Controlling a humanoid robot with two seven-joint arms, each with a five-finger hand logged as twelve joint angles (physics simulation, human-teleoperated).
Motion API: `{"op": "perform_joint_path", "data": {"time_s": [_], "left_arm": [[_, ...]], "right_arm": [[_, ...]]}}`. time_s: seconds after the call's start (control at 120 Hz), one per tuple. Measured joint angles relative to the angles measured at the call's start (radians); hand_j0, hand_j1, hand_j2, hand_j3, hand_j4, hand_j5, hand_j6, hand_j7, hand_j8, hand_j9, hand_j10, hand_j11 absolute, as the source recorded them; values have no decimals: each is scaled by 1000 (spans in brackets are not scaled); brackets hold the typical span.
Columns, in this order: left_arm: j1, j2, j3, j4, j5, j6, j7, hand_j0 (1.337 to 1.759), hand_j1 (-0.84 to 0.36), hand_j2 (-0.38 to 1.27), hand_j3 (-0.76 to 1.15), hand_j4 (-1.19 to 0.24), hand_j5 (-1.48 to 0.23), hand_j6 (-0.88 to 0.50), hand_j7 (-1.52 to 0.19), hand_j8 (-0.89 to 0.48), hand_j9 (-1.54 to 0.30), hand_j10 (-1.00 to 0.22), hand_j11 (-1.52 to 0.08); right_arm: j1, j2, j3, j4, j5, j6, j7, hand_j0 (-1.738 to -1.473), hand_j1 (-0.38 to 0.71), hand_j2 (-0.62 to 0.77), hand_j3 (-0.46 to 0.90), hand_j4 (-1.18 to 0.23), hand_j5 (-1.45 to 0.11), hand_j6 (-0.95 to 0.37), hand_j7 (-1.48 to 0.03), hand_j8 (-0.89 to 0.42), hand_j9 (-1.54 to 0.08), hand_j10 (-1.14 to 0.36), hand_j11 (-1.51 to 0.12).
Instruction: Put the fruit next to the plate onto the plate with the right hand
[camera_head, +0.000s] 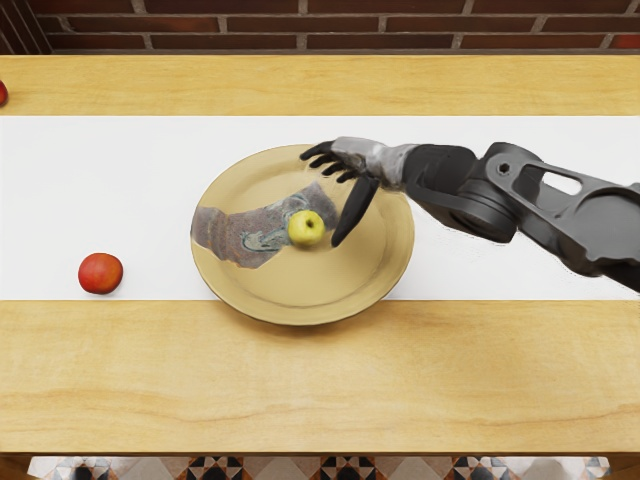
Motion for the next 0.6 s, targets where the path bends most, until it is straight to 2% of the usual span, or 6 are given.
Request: {"op": "perform_joint_path", "data": {"time_s": [0.1, 0.217, 0.375, 0.467, 0.6], "left_arm": [[0, 0, 0, 0, 0, 0, 0, 1658, 55, 49, 0, -245, -319, -245, -319, -245, -319, -245, -319], [0, 0, 0, 0, 0, 0, 0, 1658, 55, 49, 0, -245, -318, -245, -318, -245, -318, -245, -318], [0, 0, 0, 0, 0, 0, 0, 1658, 55, 49, 0, -245, -318, -245, -318, -245, -318, -245, -318], [0, 0, 0, 0, 0, 0, 0, 1658, 55, 49, 0, -245, -318, -245, -318, -245, -318, -245, -318], [0, 0, 0, 0, 0, 0, 0, 1658, 55, 49, 0, -245, -318, -245, -318, -245, -318, -245, -318]], "right_arm": [[-3, -49, 54, 9, 107, 79, 20, -1658, -224, -8, 0, -110, -145, -102, -143, -102, -143, -111, -143], [-13, -122, 95, 7, 277, 206, 78, -1658, -255, -8, 0, -82, -107, -78, -106, -78, -107, -82, -107], [-56, -225, 118, -4, 523, 418, 132, -1658, -277, -8, 0, -62, -81, -60, -80, -60, -80, -62, -80], [-101, -277, 149, -16, 620, 490, 148, -1658, -285, -8, 0, -55, -72, -54, -72, -54, -72, -55, -72], [-212, -325, 251, -44, 683, 526, 164, -1658, -291, -8, 0, -50, -65, -49, -64, -49, -64, -50, -64]]}}
